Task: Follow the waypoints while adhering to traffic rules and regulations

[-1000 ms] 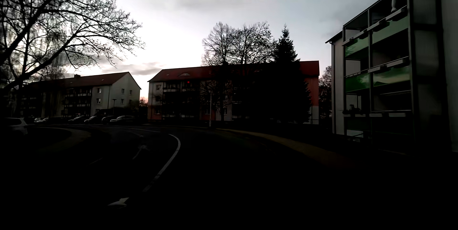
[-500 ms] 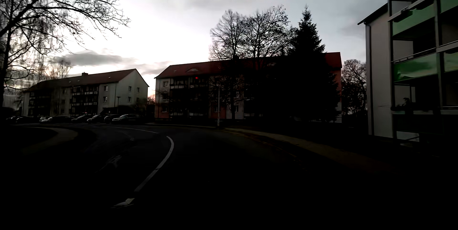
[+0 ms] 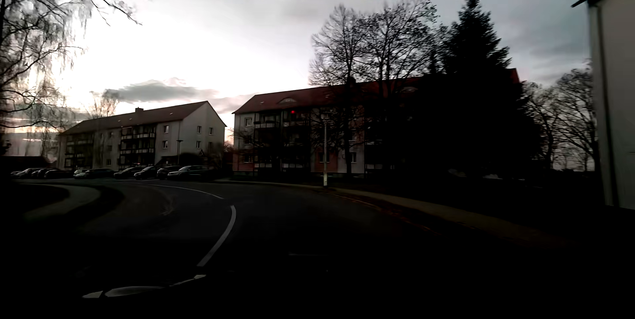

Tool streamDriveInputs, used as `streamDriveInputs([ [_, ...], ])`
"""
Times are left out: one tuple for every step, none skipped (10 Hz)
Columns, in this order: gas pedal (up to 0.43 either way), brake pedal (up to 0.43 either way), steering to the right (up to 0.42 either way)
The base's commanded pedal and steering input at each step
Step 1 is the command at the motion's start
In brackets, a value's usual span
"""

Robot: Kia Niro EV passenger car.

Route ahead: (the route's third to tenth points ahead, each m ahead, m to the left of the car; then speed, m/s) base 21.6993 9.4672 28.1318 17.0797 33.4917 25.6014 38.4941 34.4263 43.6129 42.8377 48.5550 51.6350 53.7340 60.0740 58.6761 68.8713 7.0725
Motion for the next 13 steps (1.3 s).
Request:
streamDriveInputs([
  [0.087, 0.000, -0.119],
  [0.087, 0.000, -0.118],
  [0.087, 0.000, -0.119],
  [0.087, 0.000, -0.124],
  [0.087, 0.000, -0.130],
  [0.087, 0.000, -0.136],
  [0.079, 0.000, -0.140],
  [0.079, 0.000, -0.141],
  [0.079, 0.000, -0.141],
  [0.067, 0.000, -0.144],
  [0.067, 0.000, -0.147],
  [0.067, 0.000, -0.148],
  [0.059, 0.000, -0.150],
])
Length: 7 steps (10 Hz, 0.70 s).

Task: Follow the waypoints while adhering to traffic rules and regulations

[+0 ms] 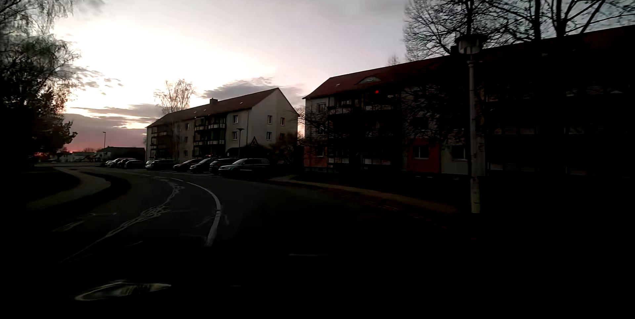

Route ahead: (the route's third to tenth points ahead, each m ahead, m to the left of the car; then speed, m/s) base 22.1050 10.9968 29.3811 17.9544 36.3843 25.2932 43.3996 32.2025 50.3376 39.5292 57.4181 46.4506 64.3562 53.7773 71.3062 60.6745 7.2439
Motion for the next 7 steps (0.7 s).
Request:
streamDriveInputs([
  [0.059, 0.000, -0.151],
  [0.047, 0.000, -0.152],
  [0.047, 0.000, -0.153],
  [0.047, 0.000, -0.154],
  [0.039, 0.000, -0.155],
  [0.039, 0.000, -0.155],
  [0.039, 0.000, -0.155],
])
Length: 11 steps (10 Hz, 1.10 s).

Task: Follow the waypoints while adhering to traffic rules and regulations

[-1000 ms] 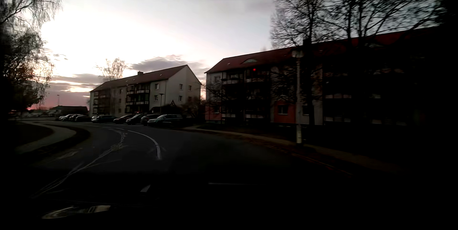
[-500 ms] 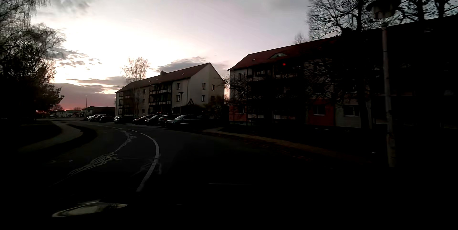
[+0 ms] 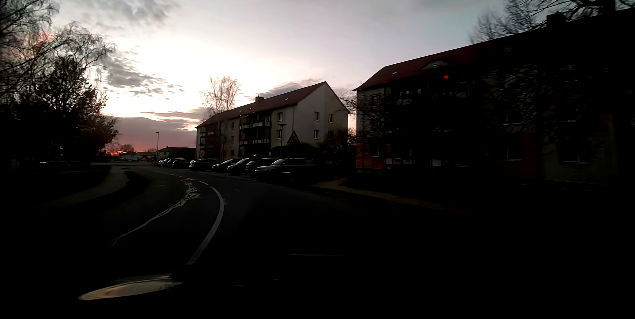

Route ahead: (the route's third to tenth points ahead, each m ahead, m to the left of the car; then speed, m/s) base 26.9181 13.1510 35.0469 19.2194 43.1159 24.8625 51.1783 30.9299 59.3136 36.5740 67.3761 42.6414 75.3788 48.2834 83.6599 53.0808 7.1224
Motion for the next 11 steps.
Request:
streamDriveInputs([
  [0.039, 0.000, -0.155],
  [0.039, 0.000, -0.155],
  [0.039, 0.000, -0.156],
  [0.039, 0.000, -0.155],
  [0.039, 0.000, -0.155],
  [0.039, 0.000, -0.154],
  [0.039, 0.000, -0.154],
  [0.039, 0.000, -0.151],
  [0.039, 0.000, -0.148],
  [0.039, 0.000, -0.146],
  [0.039, 0.000, -0.142],
])
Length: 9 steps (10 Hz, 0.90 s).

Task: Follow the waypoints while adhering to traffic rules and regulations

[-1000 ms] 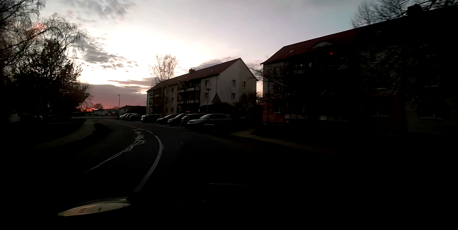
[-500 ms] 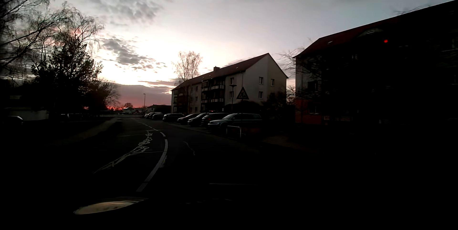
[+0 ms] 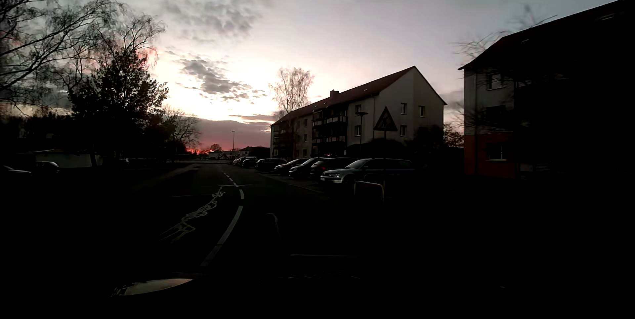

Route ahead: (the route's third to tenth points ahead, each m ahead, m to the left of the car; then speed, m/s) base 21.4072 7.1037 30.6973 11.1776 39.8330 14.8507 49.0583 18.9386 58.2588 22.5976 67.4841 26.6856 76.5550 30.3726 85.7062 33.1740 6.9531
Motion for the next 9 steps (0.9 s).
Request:
streamDriveInputs([
  [0.047, 0.000, -0.138],
  [0.059, 0.000, -0.134],
  [0.067, 0.000, -0.130],
  [0.067, 0.000, -0.126],
  [0.067, 0.000, -0.122],
  [0.079, 0.000, -0.120],
  [0.079, 0.000, -0.119],
  [0.079, 0.000, -0.117],
  [0.079, 0.000, -0.116],
])
